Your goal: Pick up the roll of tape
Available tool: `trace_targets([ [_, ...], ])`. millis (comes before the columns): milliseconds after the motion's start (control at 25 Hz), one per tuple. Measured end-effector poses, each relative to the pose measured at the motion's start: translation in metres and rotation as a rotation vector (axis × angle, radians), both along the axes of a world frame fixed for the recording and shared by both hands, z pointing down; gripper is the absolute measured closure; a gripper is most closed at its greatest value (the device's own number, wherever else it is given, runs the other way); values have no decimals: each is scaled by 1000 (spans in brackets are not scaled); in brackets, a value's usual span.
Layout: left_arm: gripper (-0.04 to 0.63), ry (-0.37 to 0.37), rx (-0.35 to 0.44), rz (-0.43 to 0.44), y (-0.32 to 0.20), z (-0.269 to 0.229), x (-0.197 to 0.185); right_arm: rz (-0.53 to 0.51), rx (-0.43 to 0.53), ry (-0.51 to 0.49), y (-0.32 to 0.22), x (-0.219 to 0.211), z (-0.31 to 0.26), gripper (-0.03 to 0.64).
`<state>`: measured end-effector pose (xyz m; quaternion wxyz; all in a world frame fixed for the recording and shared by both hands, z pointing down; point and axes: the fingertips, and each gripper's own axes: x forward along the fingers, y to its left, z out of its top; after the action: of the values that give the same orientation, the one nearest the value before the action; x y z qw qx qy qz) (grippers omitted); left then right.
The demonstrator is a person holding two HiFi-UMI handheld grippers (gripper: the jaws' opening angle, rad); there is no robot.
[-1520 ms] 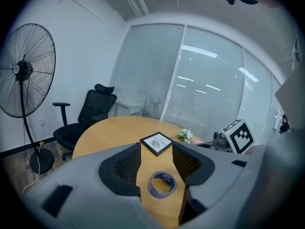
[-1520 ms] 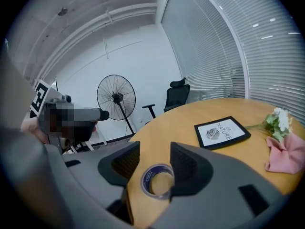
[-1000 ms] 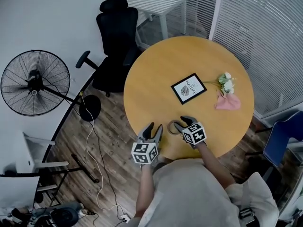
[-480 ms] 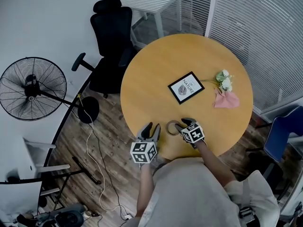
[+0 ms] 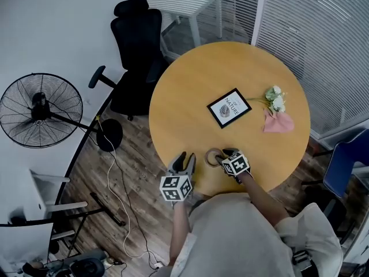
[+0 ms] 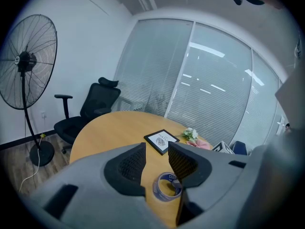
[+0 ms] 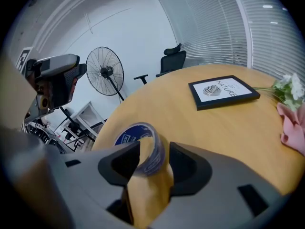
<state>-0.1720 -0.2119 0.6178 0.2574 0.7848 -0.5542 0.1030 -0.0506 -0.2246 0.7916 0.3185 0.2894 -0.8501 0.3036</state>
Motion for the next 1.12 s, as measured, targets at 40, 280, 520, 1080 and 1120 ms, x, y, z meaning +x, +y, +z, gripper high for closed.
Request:
trace_targets([
  [40, 446, 0, 1, -6, 1, -1, -3, 3, -4, -5, 1, -2, 0, 430],
  [280, 457, -2, 4, -52, 9, -5, -20, 11, -22, -34, 6, -11, -3, 431],
  [520, 457, -3, 3, -58, 11, -4, -24, 7, -24, -14, 5, -10, 1, 433],
  [1080, 457, 2, -2, -43, 6, -1, -16, 21, -47, 28, 3, -9, 7, 462],
  [1120, 457, 2, -3, -46, 7, 0, -18, 27, -49, 31, 3, -9, 8, 470],
])
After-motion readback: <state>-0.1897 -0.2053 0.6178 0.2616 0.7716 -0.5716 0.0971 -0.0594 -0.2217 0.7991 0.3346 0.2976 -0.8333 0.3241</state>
